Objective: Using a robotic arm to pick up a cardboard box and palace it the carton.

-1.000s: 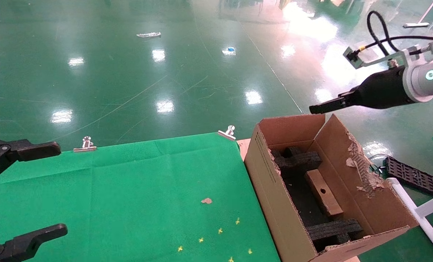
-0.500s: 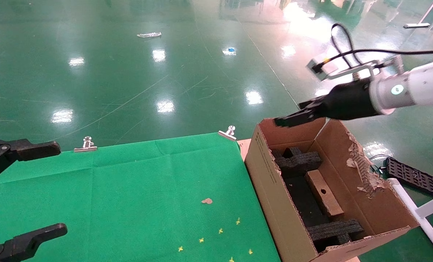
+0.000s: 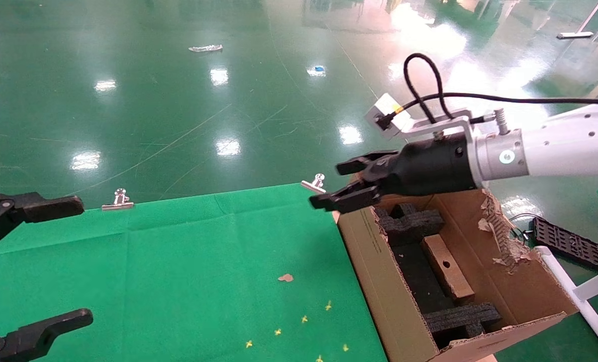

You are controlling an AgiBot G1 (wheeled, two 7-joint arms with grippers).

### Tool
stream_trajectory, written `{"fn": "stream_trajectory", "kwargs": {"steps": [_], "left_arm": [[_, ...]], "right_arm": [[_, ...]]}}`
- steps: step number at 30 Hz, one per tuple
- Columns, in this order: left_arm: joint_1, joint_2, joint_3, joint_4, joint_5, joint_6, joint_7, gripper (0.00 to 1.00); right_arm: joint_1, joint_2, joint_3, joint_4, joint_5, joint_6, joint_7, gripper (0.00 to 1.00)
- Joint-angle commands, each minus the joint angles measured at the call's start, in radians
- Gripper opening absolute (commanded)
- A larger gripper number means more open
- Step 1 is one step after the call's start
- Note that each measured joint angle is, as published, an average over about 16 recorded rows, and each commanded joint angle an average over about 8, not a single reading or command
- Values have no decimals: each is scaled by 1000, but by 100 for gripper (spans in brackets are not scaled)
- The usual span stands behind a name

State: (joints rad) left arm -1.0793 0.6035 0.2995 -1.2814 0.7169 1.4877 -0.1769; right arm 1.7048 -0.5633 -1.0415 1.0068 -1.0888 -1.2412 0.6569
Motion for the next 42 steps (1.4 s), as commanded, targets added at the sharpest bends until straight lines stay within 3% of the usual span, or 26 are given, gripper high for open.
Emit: {"fn": "stream_trajectory", "kwargs": {"steps": [1,33,42], "left_arm": [[0,0,0,0,0,0,0,100],[0,-1,2,0,-1,-1,1,100],[0,-1,2,0,-1,-1,1,100]], "right_arm": [[-37,-3,44,16,21,-15,-27,100],[-618,-47,747,271,351,-249,-459,100],[-663,-51,802,290,378,-267,-482,100]]}}
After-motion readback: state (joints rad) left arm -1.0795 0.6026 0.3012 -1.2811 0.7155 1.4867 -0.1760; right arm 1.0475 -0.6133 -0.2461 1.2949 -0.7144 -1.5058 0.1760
